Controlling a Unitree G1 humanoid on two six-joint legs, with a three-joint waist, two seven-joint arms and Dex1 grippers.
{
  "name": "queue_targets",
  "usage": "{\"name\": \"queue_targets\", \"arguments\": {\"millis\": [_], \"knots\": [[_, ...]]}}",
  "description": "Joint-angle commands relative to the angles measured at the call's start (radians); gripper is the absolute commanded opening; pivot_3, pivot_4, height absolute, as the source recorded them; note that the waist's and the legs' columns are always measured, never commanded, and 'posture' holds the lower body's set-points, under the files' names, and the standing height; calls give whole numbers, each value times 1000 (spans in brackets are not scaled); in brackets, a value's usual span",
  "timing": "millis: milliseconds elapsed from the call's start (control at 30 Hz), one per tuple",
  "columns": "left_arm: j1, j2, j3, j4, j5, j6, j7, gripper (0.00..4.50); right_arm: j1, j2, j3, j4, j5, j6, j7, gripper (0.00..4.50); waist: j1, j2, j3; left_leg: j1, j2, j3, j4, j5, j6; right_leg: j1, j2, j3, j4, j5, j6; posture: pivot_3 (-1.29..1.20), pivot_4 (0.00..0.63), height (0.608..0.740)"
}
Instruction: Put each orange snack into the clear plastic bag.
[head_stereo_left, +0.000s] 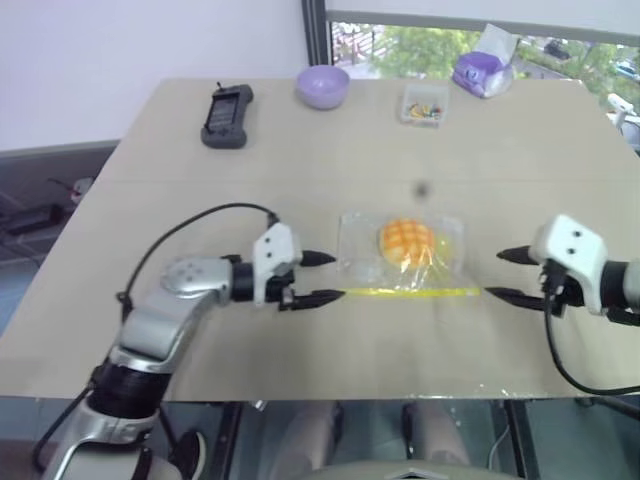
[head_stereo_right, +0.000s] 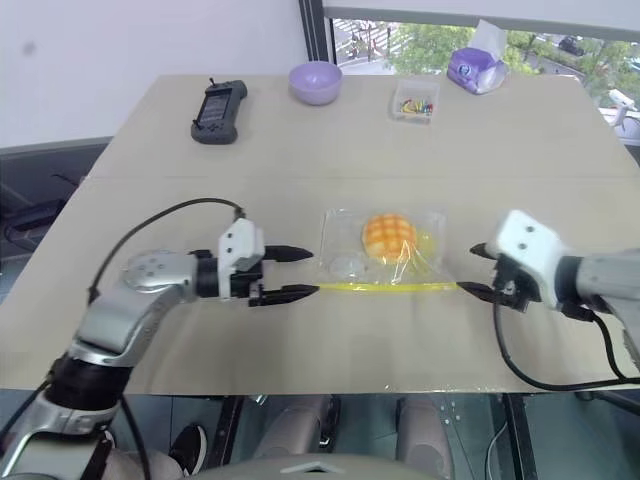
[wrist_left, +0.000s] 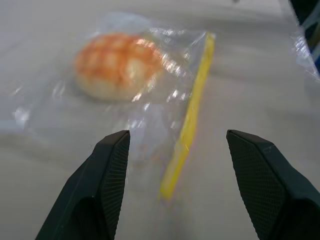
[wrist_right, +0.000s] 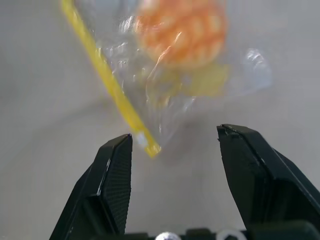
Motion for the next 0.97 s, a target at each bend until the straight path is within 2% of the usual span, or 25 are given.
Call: {"name": "queue_targets", "arguments": {"millis": [33, 200, 367, 533, 967], "knots": [[20, 44, 111, -11, -55, 23, -1, 3248, 94, 88, -214, 4, 70, -95, 15, 2923, 6, 0, 0, 0, 0, 0, 0, 0, 0, 1, 0, -1, 0, 0, 0, 0, 150, 740], [72, 110, 249, -26, -132, 89, -14, 3248, 285, 111, -416, 183, 111, -243, 185, 2923, 12, 1, 0, 1, -1, -1, 0, 0, 0, 4, -1, -2, -3, 0, 0, 0, 150, 740], [180, 148, 375, -86, -203, 130, -11, 3248, 305, 57, -520, 384, 180, -298, 295, 2923, -5, 3, 2, 11, 1, 2, -5, -1, 1, 12, -1, 0, -5, 0, 0, 0, 150, 740], [268, 154, 445, -151, -233, 144, 3, 3248, 281, 12, -498, 454, 204, -331, 345, 2923, -3, 4, 2, 26, 5, 4, -16, -1, 1, 24, 1, 1, -14, 0, -1, 0, 150, 740], [404, 154, 545, -193, -236, 111, 7, 3248, 151, -26, -350, 423, 258, -326, 355, 2923, 1, 4, 2, 24, 5, 4, -19, -1, 1, 23, 0, 2, -18, 0, -1, 0, 150, 740]]}}
